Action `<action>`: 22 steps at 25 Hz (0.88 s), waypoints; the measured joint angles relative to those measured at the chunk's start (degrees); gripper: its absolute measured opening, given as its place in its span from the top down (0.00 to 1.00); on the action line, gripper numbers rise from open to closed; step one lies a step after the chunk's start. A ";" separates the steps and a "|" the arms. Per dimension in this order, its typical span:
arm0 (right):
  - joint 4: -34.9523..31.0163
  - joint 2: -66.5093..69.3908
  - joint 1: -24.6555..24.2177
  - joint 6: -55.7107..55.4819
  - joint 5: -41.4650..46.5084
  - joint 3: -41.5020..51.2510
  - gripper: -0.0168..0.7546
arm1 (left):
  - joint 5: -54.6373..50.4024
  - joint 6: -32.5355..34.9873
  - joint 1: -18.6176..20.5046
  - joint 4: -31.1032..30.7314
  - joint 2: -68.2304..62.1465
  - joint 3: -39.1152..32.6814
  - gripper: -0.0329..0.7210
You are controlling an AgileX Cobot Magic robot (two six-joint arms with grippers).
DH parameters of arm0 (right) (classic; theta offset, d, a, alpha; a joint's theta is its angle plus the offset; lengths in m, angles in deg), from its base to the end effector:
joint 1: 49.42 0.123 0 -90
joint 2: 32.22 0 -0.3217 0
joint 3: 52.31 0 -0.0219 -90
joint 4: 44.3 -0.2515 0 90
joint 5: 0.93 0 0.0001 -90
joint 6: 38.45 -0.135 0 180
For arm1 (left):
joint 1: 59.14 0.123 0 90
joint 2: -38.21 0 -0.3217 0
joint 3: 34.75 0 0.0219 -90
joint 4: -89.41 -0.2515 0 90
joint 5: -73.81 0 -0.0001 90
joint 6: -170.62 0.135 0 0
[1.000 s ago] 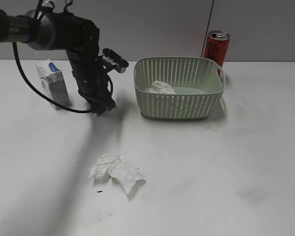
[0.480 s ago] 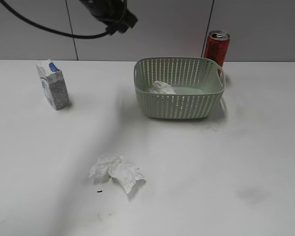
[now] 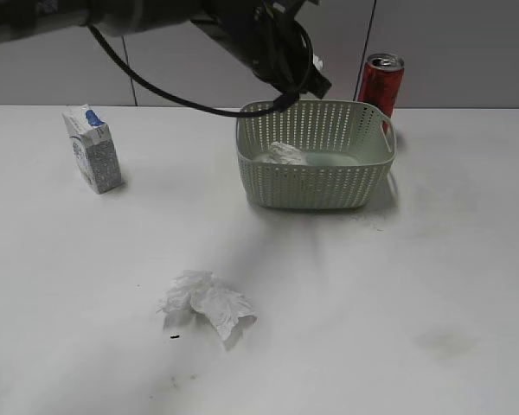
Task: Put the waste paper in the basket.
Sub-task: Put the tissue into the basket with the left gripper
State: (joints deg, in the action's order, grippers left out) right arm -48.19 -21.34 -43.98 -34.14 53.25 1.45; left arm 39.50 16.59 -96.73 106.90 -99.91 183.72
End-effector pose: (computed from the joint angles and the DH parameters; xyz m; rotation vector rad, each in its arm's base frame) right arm 0.0193 0.0093 0.2463 -0.1688 2.0663 0.0935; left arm 0.4526 -0.3773 0.2269 1.0494 2.0933 -0.4267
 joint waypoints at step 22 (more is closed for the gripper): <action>2.23 5.15 0.00 0.00 -5.42 -1.42 0.24 | -30.87 -16.14 5.56 -15.74 19.73 0.00 0.16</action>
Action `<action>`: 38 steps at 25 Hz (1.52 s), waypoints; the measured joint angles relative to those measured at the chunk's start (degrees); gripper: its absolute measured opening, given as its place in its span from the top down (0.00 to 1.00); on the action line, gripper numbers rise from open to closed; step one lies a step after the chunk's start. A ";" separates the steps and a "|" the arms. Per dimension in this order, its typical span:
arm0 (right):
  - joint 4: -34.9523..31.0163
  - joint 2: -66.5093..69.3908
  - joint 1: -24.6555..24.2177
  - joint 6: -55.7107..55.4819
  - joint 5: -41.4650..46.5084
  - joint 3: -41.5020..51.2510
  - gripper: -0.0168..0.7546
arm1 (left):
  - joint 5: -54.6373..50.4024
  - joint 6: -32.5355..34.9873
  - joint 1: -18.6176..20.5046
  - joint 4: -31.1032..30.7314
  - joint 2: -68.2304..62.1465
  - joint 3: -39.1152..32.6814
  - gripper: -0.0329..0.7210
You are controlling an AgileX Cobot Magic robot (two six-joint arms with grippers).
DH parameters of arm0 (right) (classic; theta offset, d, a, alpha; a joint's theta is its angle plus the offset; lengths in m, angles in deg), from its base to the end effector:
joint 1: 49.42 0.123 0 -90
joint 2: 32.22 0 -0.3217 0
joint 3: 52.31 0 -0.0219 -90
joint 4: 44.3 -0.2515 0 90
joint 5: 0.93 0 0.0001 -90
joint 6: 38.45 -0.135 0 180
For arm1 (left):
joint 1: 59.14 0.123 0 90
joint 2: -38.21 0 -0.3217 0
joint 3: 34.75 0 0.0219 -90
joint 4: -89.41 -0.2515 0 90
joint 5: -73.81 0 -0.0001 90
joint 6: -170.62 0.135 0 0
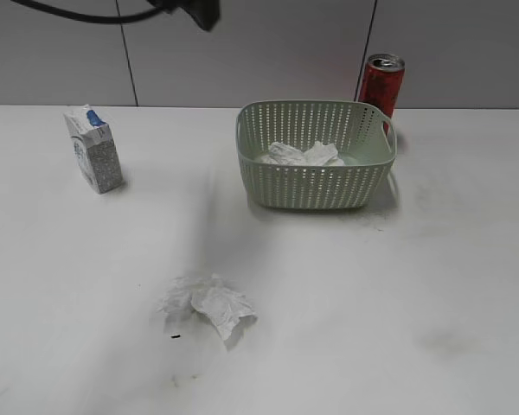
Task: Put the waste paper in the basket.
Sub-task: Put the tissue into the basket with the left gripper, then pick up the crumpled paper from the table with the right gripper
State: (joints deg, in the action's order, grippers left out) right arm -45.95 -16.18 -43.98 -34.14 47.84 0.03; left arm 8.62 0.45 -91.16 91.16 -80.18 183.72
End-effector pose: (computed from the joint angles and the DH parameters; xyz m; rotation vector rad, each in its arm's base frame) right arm 0.0362 0.0064 0.2633 -0.1679 2.0377 0.0463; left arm 0.3998 -0.2544 0.3609 0.9034 2.3773 -0.1934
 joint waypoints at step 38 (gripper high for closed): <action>-4.02 98.57 42.45 -1.99 -2.38 -51.24 0.24 | -0.21 -4.00 26.31 1.54 111.50 -83.85 0.17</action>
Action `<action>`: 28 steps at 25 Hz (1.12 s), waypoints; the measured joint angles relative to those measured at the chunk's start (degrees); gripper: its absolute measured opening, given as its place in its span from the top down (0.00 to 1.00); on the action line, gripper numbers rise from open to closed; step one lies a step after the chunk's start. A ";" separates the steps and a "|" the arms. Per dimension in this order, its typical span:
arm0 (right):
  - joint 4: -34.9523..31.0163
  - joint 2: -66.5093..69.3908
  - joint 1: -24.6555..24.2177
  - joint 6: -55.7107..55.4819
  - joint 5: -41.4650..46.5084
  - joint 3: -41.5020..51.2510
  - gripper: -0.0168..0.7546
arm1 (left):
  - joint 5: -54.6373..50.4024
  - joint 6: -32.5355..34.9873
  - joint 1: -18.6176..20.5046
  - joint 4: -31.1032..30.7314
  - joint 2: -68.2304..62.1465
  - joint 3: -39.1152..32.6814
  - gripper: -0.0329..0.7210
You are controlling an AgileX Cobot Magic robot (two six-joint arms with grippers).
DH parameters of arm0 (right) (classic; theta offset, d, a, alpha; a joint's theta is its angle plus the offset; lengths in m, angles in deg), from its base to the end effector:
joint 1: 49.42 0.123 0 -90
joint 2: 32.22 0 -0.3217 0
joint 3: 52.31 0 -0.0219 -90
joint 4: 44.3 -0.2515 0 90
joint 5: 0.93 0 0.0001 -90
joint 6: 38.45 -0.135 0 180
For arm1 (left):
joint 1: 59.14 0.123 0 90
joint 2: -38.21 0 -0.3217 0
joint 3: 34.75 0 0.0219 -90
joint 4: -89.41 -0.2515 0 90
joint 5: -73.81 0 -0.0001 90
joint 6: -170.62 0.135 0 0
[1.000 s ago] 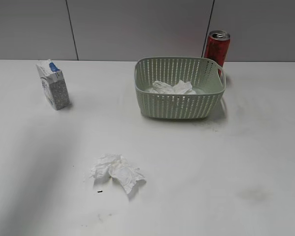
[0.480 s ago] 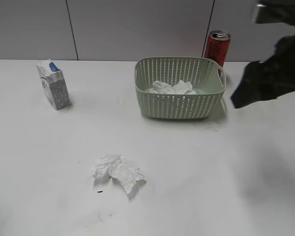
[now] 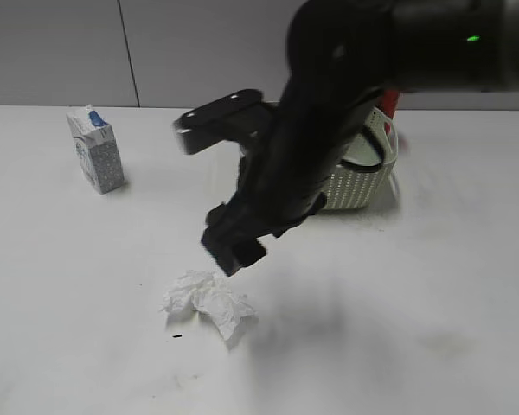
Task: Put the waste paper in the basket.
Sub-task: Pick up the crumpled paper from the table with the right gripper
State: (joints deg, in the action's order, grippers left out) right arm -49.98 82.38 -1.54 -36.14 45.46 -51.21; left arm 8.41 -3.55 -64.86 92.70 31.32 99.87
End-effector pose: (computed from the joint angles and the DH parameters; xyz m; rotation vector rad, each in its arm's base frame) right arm 0.2689 0.3118 0.1981 -1.1432 2.6344 0.2845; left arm -0.0151 -0.0056 0.2702 0.2144 2.0418 -0.0673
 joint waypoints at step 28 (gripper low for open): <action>7.50 25.71 6.21 -5.10 9.27 -22.71 0.91 | 5.58 -0.04 0.00 0.15 0.30 -3.66 0.20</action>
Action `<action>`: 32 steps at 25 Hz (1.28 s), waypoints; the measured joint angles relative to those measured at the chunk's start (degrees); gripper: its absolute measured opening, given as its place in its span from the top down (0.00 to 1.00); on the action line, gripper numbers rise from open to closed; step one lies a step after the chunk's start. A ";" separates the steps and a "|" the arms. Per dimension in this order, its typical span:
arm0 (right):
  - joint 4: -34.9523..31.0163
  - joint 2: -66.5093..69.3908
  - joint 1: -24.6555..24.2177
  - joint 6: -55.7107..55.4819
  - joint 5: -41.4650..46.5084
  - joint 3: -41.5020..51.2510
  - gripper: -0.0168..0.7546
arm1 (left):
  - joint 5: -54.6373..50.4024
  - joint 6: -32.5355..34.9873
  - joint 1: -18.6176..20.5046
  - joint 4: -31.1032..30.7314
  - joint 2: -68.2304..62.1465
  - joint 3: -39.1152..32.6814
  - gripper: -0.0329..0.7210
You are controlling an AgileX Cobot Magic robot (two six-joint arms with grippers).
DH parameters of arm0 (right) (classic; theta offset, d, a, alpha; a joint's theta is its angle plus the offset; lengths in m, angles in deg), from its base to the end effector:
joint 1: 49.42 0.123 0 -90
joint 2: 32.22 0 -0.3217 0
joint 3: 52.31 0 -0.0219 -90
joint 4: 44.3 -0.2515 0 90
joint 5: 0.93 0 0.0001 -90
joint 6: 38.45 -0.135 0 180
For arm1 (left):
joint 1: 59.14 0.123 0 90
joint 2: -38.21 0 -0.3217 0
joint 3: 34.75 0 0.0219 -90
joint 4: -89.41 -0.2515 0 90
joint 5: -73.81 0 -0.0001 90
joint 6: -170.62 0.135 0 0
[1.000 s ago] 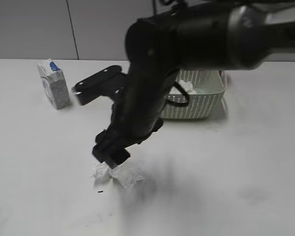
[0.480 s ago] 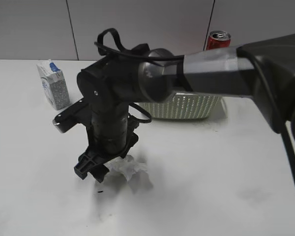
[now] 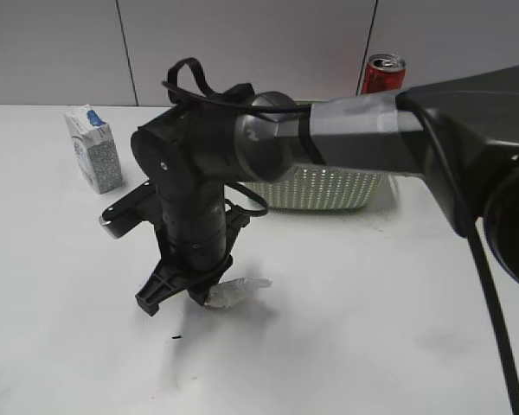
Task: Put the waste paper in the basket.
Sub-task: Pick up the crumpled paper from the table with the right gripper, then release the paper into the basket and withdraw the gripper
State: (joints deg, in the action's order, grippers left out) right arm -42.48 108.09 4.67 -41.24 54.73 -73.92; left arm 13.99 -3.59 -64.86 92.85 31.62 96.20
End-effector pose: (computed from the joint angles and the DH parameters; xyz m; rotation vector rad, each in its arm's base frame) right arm 0.2914 0.3963 0.0926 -1.3395 2.7311 0.0351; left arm -0.0033 -0.0067 0.2620 0.2046 2.0040 -0.0707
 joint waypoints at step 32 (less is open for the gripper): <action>1.41 4.24 -26.64 -0.56 6.90 -25.19 0.23 | 0.00 0.00 0.00 0.00 0.00 0.00 0.22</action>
State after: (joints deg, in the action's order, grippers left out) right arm -41.06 112.34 -21.96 -41.80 61.63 -99.11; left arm 13.99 -3.59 -64.86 92.85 31.62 96.20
